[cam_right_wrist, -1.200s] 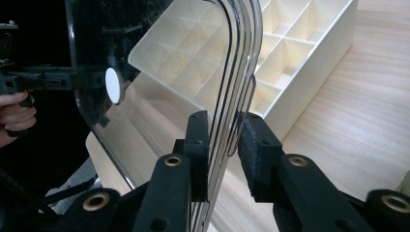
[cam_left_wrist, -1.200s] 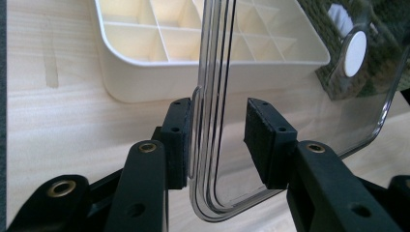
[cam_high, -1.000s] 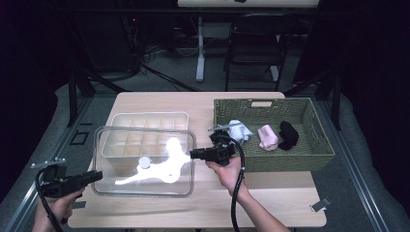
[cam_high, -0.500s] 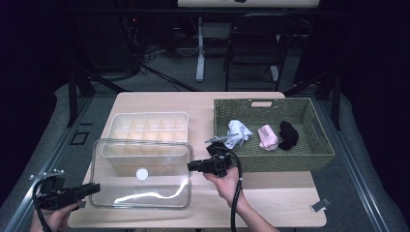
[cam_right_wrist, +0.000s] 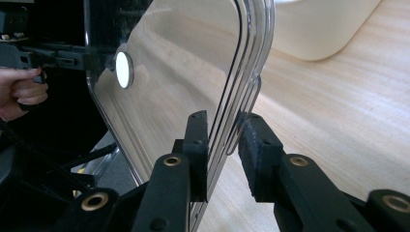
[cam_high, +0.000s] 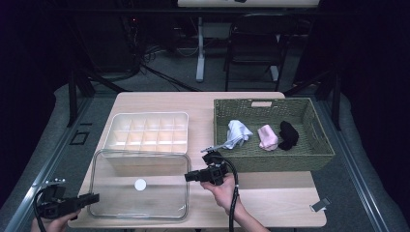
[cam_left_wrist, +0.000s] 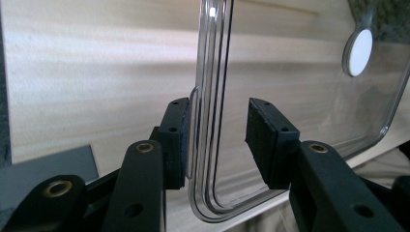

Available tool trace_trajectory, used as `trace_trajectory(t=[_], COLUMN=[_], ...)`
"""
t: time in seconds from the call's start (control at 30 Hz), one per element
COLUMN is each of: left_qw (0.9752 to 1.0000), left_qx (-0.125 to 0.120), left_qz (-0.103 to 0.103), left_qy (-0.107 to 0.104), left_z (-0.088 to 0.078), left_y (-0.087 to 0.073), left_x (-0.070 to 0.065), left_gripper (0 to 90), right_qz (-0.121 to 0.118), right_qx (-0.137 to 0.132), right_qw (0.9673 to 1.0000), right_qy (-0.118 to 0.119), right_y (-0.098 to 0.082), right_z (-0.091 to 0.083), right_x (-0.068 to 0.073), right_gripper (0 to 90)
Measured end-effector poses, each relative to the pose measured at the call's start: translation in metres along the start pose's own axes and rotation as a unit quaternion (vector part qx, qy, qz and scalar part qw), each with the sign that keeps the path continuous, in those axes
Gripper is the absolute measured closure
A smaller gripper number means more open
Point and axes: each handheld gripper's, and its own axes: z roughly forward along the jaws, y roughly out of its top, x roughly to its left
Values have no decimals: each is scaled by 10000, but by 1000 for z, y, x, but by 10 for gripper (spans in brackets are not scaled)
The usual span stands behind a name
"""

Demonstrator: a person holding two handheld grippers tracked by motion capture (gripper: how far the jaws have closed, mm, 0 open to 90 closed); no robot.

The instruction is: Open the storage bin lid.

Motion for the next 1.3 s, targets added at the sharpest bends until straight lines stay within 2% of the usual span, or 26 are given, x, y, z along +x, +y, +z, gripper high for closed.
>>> trace_trajectory(t=[0.1, 0.2, 0.23, 0.27, 0.4, 0.47, 0.5, 0.53, 0.57, 0.6, 0.7, 0.8, 0.83, 1.03, 1.13, 1.17, 1.23, 1.3], left_qw=[10000, 9999, 9999, 9998, 9999, 9997, 9996, 9998, 9996, 9995, 9993, 9994, 9989, 9982, 9974, 9978, 9967, 9966], left_qx=[9, 130, 113, 184, 157, 218, 286, 186, 277, 315, 368, 343, 458, 565, 693, 634, 784, 804], left_qz=[-10, 33, -27, -17, -62, -54, -42, -22, -25, 2, 37, 29, 65, 135, 194, 186, 186, 155], left_qy=[41, 30, 55, 20, 31, 11, -2, 2, -19, -38, -47, -44, -71, -110, -70, -23, -10, 4], left_z=[2, 1, 3, 4, 8, 7, 7, 10, 9, 10, 12, 14, 13, 16, 20, 23, 27, 29], left_y=[-4, -5, -7, -8, -12, -13, -13, -14, -14, -15, -15, -17, -16, -17, -17, -18, -19, -20], left_x=[1, 2, 2, 3, 4, 4, 4, 4, 3, 1, -1, -3, -3, -6, -10, -11, -10, -10], left_gripper=[611, 607, 607, 604, 600, 601, 601, 601, 601, 601, 601, 601, 601, 596, 585, 581, 576, 574], right_qz=[4, 7, 13, 16, -17, -8, -4, -10, 51, -21, 17, 25, 35, 33, 32, 31, 35, 13], right_qx=[51, 94, 108, 142, 158, 199, 199, 191, 182, 208, 229, 199, 243, 351, 371, 357, 317, 338], right_qw=[10000, 10000, 9999, 9999, 9999, 9998, 9998, 9998, 9998, 9998, 9997, 9998, 9997, 9992, 9990, 9990, 9991, 9990], right_qy=[8, 7, 24, 7, 5, 0, -3, -10, -35, -32, -64, -90, -99, -181, -244, -267, -291, -283], right_y=[-2, -3, -4, -4, -4, -5, -5, -6, -7, -7, -9, -13, -13, -19, -20, -21, -22, -22], right_z=[4, 6, 7, 9, 9, 9, 9, 9, 8, 7, 5, 4, 4, 5, 4, 4, 5, 4], right_x=[-2, -2, -3, -3, -3, -3, -3, -3, -3, -5, -6, -7, -6, -12, -14, -14, -14, -14], right_gripper=[738, 737, 735, 732, 731, 730, 730, 729, 728, 727, 724, 719, 717, 699, 697, 697, 697, 696])
